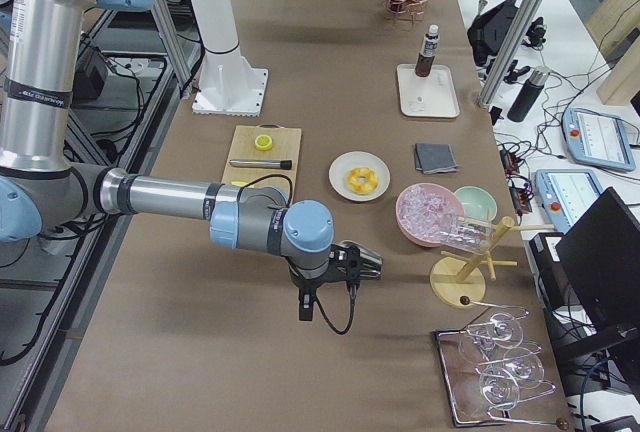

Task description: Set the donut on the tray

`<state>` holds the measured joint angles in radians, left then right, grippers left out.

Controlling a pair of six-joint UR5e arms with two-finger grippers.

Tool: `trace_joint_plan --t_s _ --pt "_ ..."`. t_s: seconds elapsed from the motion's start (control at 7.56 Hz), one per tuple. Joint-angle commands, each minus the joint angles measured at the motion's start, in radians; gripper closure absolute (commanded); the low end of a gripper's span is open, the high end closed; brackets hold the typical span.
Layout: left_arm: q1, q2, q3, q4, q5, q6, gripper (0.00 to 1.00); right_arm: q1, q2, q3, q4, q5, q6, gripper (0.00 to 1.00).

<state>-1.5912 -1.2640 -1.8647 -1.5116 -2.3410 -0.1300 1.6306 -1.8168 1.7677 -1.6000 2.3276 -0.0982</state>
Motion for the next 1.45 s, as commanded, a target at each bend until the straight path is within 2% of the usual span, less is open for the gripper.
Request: trace_joint_plan --t_s 0.0,0.79,0.93,1.19,1.32 --pt "-0.001 0.005 -0.002 -0.001 -0.001 0.0 0.02 0.0 0.004 0.001 0.0 -0.001 0.0 0.0" --pt "-0.003 0.003 -0.004 -0.002 -0.001 -0.002 0.02 -0.02 0.013 0.019 0.0 0.019 0.02 0.0" --pt "-0.004 0.003 -0.002 -0.002 0.002 -0.002 0.02 -0.024 0.024 0.025 0.002 0.03 0.076 0.0" --pt "-0.003 0.003 0.001 -0.001 0.002 -0.002 0.02 -0.101 0.034 0.088 0.002 0.042 0.098 0.0" --pt "-0.003 0.005 0.002 0.001 0.0 -0.002 0.02 -0.15 0.072 0.097 0.002 0.065 0.1 0.0"
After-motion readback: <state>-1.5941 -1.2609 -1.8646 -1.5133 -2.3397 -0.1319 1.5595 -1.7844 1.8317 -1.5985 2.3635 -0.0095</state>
